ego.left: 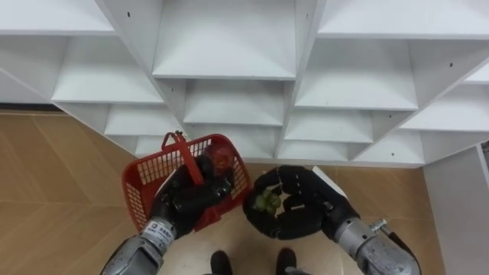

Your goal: Collect fruits from the closet

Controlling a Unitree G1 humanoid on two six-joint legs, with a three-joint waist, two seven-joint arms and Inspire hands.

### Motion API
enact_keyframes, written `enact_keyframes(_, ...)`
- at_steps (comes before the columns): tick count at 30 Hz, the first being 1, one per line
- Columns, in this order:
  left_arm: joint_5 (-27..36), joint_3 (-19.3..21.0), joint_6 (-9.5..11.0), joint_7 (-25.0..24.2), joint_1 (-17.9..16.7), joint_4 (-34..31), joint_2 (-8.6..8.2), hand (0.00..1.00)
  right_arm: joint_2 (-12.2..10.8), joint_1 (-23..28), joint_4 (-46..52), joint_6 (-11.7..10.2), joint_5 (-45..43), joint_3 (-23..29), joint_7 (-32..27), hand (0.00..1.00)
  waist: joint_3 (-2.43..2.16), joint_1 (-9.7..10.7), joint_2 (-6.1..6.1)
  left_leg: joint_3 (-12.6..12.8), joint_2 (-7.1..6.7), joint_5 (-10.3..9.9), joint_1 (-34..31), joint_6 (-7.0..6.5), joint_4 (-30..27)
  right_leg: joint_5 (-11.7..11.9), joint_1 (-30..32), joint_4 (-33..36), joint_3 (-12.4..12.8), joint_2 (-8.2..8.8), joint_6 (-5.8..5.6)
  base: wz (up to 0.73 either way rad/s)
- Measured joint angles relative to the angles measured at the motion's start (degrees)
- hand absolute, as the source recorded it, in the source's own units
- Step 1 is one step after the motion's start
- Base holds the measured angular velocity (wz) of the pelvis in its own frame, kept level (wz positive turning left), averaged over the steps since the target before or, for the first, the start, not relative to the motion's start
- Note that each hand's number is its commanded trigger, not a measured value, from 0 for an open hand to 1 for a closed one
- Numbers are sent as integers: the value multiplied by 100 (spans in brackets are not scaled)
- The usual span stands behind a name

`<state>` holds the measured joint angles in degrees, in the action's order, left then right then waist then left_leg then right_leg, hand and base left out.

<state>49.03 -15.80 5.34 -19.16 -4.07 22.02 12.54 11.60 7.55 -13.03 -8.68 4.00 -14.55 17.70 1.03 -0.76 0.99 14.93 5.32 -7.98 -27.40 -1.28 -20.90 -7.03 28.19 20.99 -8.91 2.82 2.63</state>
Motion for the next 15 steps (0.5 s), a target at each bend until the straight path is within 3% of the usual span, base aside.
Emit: enact_keyframes(15, 90, -25, -2, -2, -50, -168, -55, 100, -39, -81, 64, 15, -235, -2, -35, 100, -5, 37, 8, 14, -4, 0, -73, 0, -5, -5, 101, 64, 41, -1, -2, 0)
